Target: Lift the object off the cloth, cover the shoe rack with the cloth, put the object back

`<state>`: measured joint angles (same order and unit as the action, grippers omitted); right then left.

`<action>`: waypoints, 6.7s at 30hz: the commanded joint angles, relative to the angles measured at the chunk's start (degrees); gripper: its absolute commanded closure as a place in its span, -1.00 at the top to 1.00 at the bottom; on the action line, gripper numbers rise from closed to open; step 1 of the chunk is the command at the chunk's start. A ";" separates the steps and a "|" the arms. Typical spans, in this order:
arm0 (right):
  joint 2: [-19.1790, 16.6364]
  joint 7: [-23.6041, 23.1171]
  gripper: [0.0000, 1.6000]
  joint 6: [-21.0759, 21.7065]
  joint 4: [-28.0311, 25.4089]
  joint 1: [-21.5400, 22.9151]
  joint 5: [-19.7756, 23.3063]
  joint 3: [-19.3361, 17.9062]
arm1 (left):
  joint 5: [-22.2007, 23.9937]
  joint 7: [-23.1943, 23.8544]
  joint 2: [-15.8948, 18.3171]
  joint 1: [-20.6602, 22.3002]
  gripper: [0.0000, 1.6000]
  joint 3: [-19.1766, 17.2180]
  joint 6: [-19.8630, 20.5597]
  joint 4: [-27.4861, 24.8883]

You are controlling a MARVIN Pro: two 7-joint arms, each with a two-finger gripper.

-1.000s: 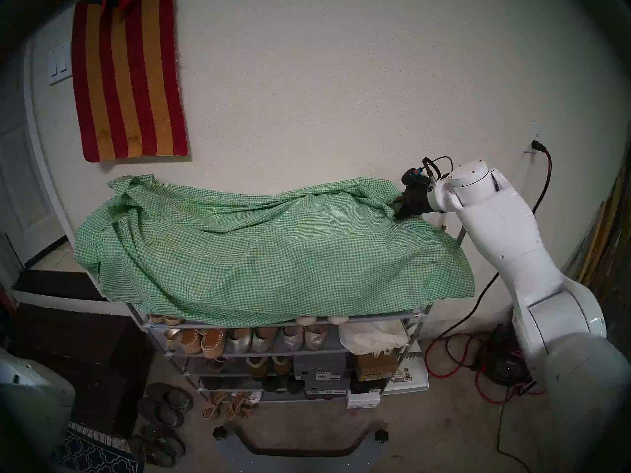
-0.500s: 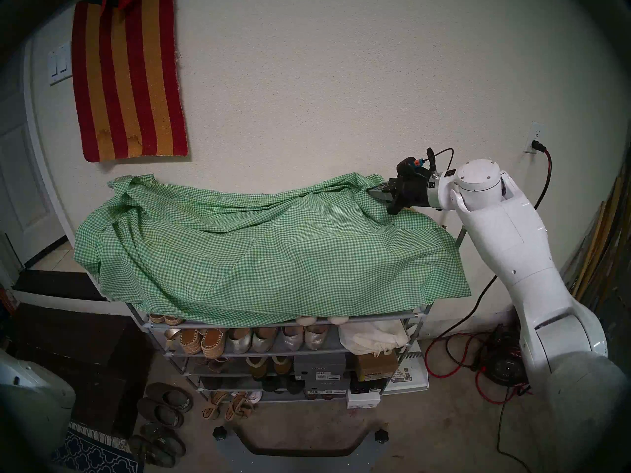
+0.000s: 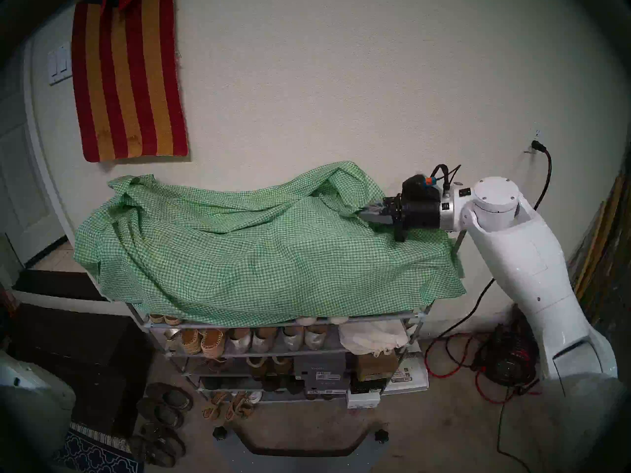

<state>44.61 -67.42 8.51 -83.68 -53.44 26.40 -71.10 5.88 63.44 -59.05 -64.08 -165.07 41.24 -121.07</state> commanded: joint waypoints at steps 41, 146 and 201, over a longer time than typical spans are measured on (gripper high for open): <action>-10.08 -17.58 -1.00 -10.17 -14.12 -35.03 43.18 -34.88 | 0.82 0.36 0.19 -0.56 -1.00 0.07 -0.07 0.01; 22.06 36.86 -1.00 -20.96 50.88 -26.58 -52.30 3.45 | 1.19 0.09 0.24 -0.71 -1.00 0.07 -0.05 0.04; 24.28 35.01 1.00 -46.13 62.05 -19.44 -48.13 1.49 | -0.30 1.59 0.08 0.33 -1.00 0.07 -0.04 0.08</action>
<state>69.53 -27.38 -36.67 -20.34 -73.22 -22.47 -69.87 6.01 63.54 -58.85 -64.27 -165.07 41.24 -121.03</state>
